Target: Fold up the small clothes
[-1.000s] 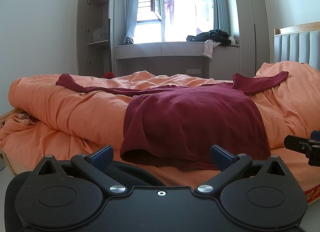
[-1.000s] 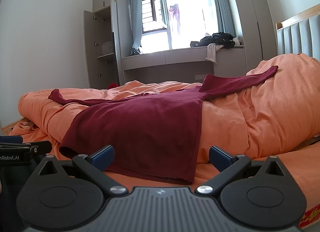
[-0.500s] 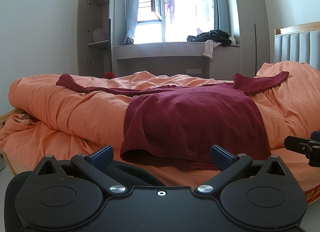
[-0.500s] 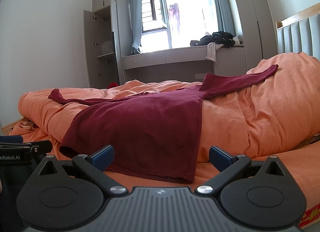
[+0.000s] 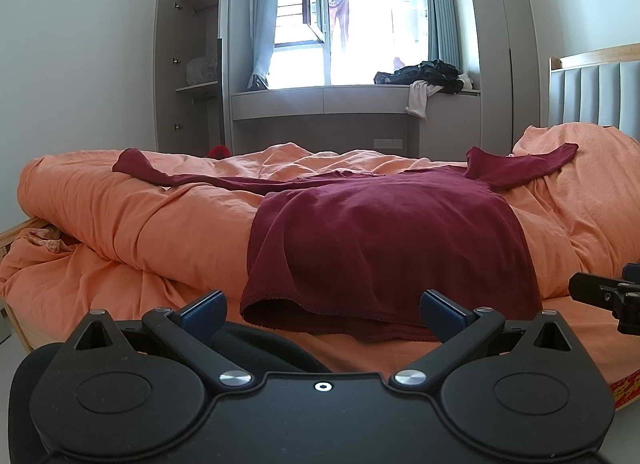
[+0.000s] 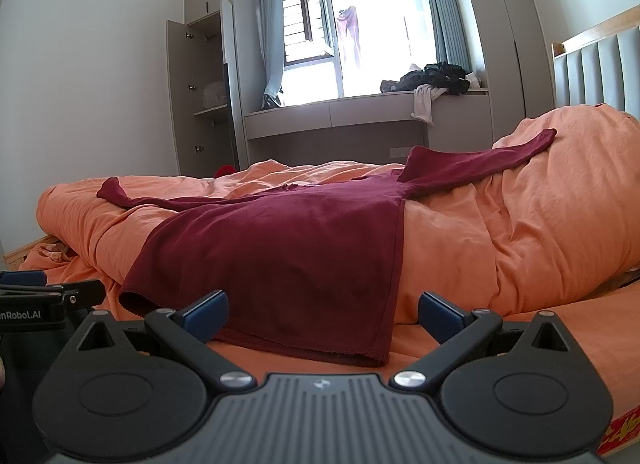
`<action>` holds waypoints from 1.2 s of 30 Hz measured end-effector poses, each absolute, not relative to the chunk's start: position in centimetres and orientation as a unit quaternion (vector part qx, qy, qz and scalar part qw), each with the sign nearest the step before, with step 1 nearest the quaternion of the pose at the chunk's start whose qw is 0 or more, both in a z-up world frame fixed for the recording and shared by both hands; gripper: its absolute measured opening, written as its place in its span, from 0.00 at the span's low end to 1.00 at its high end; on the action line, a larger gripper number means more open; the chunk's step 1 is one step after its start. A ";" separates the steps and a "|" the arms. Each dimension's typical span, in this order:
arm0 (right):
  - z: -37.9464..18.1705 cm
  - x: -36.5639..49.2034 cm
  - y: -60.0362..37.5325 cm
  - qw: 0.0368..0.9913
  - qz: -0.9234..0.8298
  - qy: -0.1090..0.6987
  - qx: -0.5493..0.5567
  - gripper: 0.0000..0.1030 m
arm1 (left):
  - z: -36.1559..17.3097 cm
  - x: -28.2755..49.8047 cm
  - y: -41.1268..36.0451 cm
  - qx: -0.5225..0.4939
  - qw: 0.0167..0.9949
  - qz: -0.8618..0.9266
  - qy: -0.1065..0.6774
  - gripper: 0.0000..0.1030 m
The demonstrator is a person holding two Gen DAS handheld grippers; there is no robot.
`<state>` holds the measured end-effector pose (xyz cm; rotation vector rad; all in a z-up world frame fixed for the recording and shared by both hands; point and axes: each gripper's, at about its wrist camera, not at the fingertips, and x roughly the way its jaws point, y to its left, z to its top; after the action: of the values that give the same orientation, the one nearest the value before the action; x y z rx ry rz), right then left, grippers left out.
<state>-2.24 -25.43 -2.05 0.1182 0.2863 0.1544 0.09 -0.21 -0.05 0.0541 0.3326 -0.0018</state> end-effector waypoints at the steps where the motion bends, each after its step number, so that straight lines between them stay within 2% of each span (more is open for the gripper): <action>1: -2.1 -2.2 -25.4 0.985 0.077 0.143 0.059 1.00 | -0.1 0.1 -0.2 0.027 0.986 -0.001 0.165 1.00; 36: -1.9 -2.3 -25.1 0.985 0.081 0.142 0.062 1.00 | -0.1 0.1 -0.2 0.028 0.986 -0.001 0.165 1.00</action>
<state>-2.31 -25.10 -1.92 0.1248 0.2847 0.1637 0.07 -0.25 -0.10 0.0563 0.3309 -0.0024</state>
